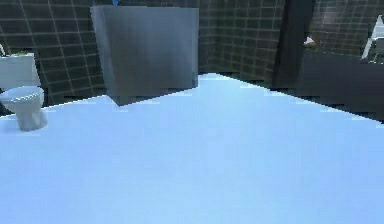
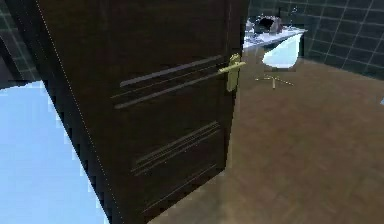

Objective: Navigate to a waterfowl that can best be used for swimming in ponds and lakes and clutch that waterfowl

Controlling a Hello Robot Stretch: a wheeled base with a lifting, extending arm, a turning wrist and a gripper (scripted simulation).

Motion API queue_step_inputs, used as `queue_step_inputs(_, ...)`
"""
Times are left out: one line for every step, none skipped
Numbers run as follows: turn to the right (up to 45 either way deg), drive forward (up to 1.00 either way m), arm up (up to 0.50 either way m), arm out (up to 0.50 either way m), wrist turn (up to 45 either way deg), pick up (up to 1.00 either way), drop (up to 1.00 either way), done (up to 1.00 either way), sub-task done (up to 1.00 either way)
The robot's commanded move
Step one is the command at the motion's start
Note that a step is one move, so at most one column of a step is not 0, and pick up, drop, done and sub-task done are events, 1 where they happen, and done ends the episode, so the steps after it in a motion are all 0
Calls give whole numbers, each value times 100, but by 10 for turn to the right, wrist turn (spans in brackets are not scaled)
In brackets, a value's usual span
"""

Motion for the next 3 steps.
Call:
queue_step_inputs(0, 65, 0, 0, 0, 0, 0, 0, 0)
queue_step_inputs(420, 0, 0, 0, 0, 0, 0, 0, 0)
queue_step_inputs(0, 100, 0, 0, 0, 0, 0, 0, 0)
